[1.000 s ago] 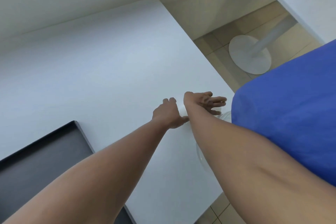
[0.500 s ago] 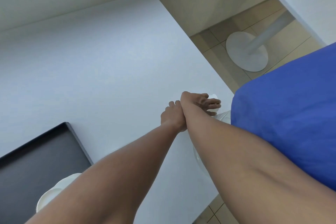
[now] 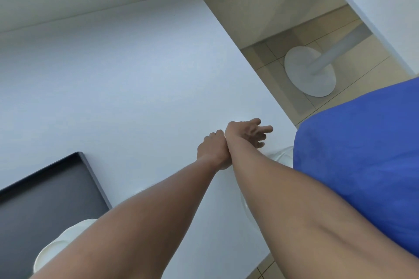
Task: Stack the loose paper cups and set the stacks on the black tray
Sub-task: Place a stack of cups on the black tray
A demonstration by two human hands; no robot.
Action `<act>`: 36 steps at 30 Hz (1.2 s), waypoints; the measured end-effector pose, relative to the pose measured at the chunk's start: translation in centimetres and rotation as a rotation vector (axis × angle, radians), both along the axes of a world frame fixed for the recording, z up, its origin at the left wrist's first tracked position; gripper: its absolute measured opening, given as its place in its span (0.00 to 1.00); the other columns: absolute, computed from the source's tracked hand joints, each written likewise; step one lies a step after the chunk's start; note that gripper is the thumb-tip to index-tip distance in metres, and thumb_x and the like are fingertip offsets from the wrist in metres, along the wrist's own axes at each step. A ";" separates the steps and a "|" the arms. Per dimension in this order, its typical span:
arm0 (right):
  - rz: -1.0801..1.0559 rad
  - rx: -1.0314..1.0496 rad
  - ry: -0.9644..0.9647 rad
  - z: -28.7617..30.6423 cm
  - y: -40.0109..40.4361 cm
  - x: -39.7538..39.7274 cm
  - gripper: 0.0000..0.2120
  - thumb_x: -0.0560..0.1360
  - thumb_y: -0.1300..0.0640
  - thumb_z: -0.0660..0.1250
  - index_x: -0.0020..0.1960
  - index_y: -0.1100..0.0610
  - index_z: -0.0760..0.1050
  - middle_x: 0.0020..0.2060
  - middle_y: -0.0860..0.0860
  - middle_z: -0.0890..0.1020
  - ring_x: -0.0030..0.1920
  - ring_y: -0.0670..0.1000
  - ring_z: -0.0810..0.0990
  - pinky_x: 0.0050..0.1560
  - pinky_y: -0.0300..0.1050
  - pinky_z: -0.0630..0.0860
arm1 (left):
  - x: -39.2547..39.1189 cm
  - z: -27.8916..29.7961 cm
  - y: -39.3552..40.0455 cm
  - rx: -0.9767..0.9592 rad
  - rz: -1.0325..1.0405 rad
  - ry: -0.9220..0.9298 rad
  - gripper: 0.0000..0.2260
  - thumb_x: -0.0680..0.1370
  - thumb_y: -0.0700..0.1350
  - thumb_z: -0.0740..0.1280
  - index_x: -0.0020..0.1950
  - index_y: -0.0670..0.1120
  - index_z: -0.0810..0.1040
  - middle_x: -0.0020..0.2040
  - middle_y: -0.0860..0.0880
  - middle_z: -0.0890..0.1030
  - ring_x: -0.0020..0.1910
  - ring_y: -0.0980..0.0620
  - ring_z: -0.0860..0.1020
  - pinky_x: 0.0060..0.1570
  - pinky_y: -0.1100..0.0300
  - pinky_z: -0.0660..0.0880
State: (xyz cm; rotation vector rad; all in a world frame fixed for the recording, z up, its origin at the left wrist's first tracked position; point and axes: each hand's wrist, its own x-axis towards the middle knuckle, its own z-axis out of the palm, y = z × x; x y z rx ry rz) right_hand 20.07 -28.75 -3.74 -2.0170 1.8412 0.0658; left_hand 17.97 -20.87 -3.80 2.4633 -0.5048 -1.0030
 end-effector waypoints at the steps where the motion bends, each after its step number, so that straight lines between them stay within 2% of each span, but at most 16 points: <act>1: 0.008 0.007 -0.020 0.0 0.0 0.0 0.16 0.70 0.61 0.67 0.57 0.58 0.68 0.63 0.56 0.61 0.52 0.57 0.71 0.65 0.54 0.65 | 0.1 0.0 0.3 0.009 0.002 0.003 0.20 0.76 0.48 0.65 0.66 0.44 0.67 0.62 0.45 0.73 0.61 0.45 0.72 0.46 0.55 0.67; 4: 0.050 0.077 -0.082 0.3 0.1 0.2 0.17 0.74 0.61 0.65 0.61 0.60 0.68 0.63 0.58 0.66 0.57 0.58 0.73 0.62 0.52 0.68 | 0.7 0.3 1.2 0.079 0.010 0.008 0.24 0.75 0.45 0.68 0.69 0.43 0.66 0.64 0.45 0.69 0.63 0.45 0.70 0.47 0.55 0.68; 6: 0.084 0.117 -0.127 0.5 0.6 0.2 0.16 0.74 0.62 0.64 0.61 0.60 0.68 0.61 0.57 0.70 0.59 0.58 0.75 0.62 0.53 0.67 | 1.0 0.7 1.9 0.137 0.018 0.032 0.22 0.74 0.42 0.68 0.67 0.42 0.67 0.64 0.44 0.67 0.62 0.44 0.70 0.46 0.55 0.69; 10: 0.111 0.154 -0.246 1.3 2.1 0.3 0.13 0.74 0.64 0.61 0.59 0.59 0.69 0.60 0.55 0.74 0.56 0.58 0.77 0.62 0.53 0.67 | 1.6 2.0 3.7 0.181 0.078 0.069 0.19 0.73 0.37 0.65 0.63 0.40 0.68 0.65 0.43 0.63 0.51 0.44 0.71 0.39 0.55 0.69; 14: 0.171 0.153 -0.328 2.2 3.5 0.5 0.14 0.73 0.64 0.61 0.58 0.57 0.70 0.60 0.52 0.75 0.47 0.53 0.72 0.62 0.50 0.66 | 2.6 3.5 5.3 0.194 0.154 0.044 0.19 0.73 0.38 0.66 0.63 0.40 0.68 0.66 0.44 0.62 0.44 0.45 0.72 0.35 0.56 0.67; 17: 0.229 0.151 -0.375 3.0 4.9 0.5 0.15 0.72 0.64 0.60 0.57 0.56 0.71 0.58 0.51 0.76 0.48 0.54 0.74 0.62 0.49 0.69 | 3.1 4.5 6.7 0.203 0.201 0.007 0.21 0.74 0.39 0.68 0.65 0.40 0.68 0.65 0.44 0.62 0.45 0.45 0.71 0.39 0.54 0.69; 20: 0.271 0.146 -0.436 4.0 6.1 0.8 0.13 0.72 0.64 0.59 0.55 0.55 0.72 0.56 0.50 0.77 0.45 0.52 0.72 0.61 0.52 0.73 | 3.5 5.7 8.0 0.206 0.211 -0.032 0.22 0.74 0.39 0.68 0.67 0.41 0.68 0.65 0.44 0.63 0.46 0.45 0.71 0.41 0.54 0.70; 23: 0.337 0.151 -0.513 5.0 7.3 0.8 0.11 0.74 0.63 0.58 0.54 0.54 0.73 0.55 0.49 0.78 0.45 0.52 0.73 0.56 0.49 0.75 | 3.9 7.2 9.2 0.199 0.232 -0.081 0.22 0.74 0.39 0.68 0.67 0.41 0.68 0.65 0.44 0.63 0.47 0.45 0.70 0.42 0.53 0.70; 26: 0.400 0.203 -0.600 6.1 8.5 0.7 0.10 0.74 0.62 0.57 0.52 0.53 0.73 0.52 0.48 0.78 0.46 0.51 0.75 0.47 0.44 0.72 | 4.1 8.6 10.6 0.190 0.263 -0.125 0.23 0.74 0.38 0.68 0.68 0.41 0.68 0.65 0.43 0.63 0.49 0.46 0.69 0.43 0.53 0.71; 31: 0.467 0.312 -0.710 8.1 10.6 0.4 0.09 0.74 0.60 0.57 0.48 0.51 0.74 0.49 0.47 0.79 0.48 0.52 0.77 0.45 0.44 0.72 | 4.0 10.9 12.8 0.160 0.327 -0.173 0.26 0.73 0.37 0.68 0.70 0.42 0.66 0.65 0.44 0.63 0.49 0.45 0.71 0.43 0.52 0.72; 36: 0.474 0.457 -0.805 9.8 12.3 0.2 0.08 0.75 0.60 0.58 0.45 0.50 0.75 0.41 0.41 0.76 0.42 0.45 0.76 0.36 0.39 0.70 | 3.8 13.0 15.0 0.124 0.357 -0.208 0.29 0.74 0.37 0.66 0.74 0.45 0.64 0.66 0.45 0.64 0.54 0.45 0.72 0.44 0.51 0.74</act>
